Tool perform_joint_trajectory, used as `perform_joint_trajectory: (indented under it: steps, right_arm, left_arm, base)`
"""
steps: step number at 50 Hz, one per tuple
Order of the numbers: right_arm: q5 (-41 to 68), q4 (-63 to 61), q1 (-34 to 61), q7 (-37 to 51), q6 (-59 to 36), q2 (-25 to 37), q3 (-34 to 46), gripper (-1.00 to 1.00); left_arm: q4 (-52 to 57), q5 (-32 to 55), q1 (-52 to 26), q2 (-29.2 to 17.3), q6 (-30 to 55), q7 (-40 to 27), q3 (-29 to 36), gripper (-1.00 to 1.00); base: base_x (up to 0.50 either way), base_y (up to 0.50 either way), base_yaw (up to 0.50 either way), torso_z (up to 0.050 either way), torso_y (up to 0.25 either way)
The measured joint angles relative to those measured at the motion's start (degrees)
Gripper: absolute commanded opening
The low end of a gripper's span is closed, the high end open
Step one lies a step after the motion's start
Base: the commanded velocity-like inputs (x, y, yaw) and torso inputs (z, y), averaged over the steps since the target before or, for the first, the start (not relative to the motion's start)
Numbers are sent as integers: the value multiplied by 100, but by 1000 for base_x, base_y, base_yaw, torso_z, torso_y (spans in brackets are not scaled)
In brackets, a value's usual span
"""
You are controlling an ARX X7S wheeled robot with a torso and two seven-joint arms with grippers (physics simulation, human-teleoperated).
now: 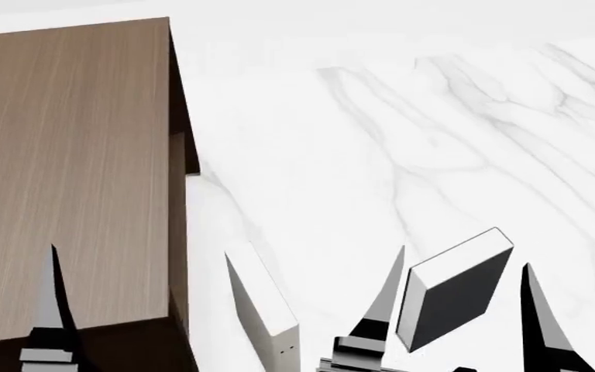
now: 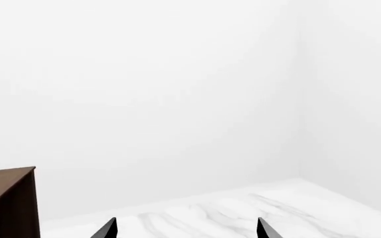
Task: Pick up the book in the middle and place it on the cabinet shelf.
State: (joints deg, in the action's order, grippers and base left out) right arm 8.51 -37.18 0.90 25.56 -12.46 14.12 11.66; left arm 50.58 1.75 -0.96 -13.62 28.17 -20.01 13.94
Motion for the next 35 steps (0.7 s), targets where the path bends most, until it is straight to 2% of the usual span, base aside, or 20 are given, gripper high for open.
perform_joint_trajectory:
  steps: [12, 17, 26, 35]
  right_arm:
    - [48, -20, 18, 45, -58, 23, 13, 100]
    - [118, -180, 308, 52, -523, 42, 48, 100]
    - [465, -152, 1608, 287, -1992, -231, -17, 100]
    - [636, 1011, 3300, 650, -3025, -690, -270, 100]
  left_arm:
    - [343, 510, -83, 179, 650, -65, -186, 100]
    - [399, 628, -118, 239, 850, -120, -180, 100]
    - [566, 772, -192, 263, 1125, -219, -227, 100]
    - [641, 854, -225, 238, 1229, -299, -276, 100]
  base:
    - [0, 0, 0, 0, 0]
    - [0, 0, 0, 0, 0]
    - [0, 0, 0, 0, 0]
    - [0, 0, 0, 0, 0]
